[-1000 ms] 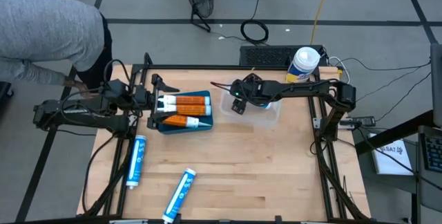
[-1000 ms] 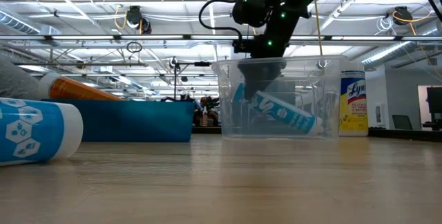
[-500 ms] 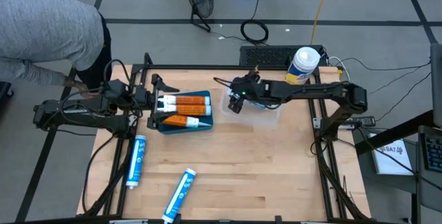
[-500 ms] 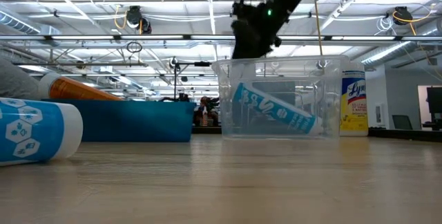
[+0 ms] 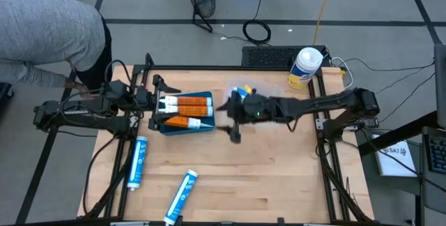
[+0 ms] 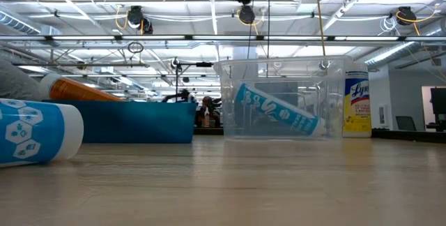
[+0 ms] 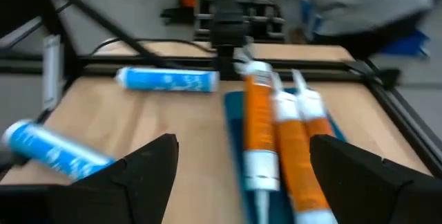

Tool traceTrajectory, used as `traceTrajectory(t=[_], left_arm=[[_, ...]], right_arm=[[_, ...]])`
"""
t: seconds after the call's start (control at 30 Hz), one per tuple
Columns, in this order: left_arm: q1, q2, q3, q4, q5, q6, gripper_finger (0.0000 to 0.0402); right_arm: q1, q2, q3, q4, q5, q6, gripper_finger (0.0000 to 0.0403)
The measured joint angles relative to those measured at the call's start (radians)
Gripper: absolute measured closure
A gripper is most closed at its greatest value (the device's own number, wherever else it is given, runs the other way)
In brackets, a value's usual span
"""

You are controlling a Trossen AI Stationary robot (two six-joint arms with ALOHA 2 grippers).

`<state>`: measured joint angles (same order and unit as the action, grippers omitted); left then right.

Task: Pick & place silicon tubes, Sealant and Lysol wipes
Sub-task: Put the left blue sealant into the transparent bin

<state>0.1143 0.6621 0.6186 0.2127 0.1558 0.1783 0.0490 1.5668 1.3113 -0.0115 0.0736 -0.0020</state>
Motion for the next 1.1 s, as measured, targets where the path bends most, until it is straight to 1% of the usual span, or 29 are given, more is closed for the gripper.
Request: traceTrajectory(t=[0.17, 0.43, 0.57, 0.97, 1.03, 1.1], left_arm=[[0.000, 0.000, 0.000, 0.000, 0.000, 0.000, 0.0052], [0.000, 0.000, 0.000, 0.000, 0.000, 0.000, 0.0052], [0.000, 0.000, 0.000, -0.001, 0.000, 0.000, 0.0052], [0.000, 0.000, 0.000, 0.000, 0.000, -0.002, 0.0052], [0.000, 0.000, 0.000, 0.006, 0.001, -0.036, 0.0052], [0.000, 0.000, 0.000, -0.003, 0.015, -0.114, 0.0052]], right_arm=[[0.078, 0.022, 0.000, 0.009, 0.001, -0.087, 0.0100], [0.174, 0.035, -0.001, 0.010, 0.004, -0.090, 0.0100], [0.205, 0.036, -0.001, 0.008, 0.005, -0.089, 0.0100], [0.214, 0.036, -0.001, 0.002, 0.008, -0.048, 0.0100], [0.214, 0.036, -0.001, -0.009, 0.007, -0.061, 0.0100], [0.214, 0.036, -0.001, -0.032, 0.007, -0.064, 0.0100]])
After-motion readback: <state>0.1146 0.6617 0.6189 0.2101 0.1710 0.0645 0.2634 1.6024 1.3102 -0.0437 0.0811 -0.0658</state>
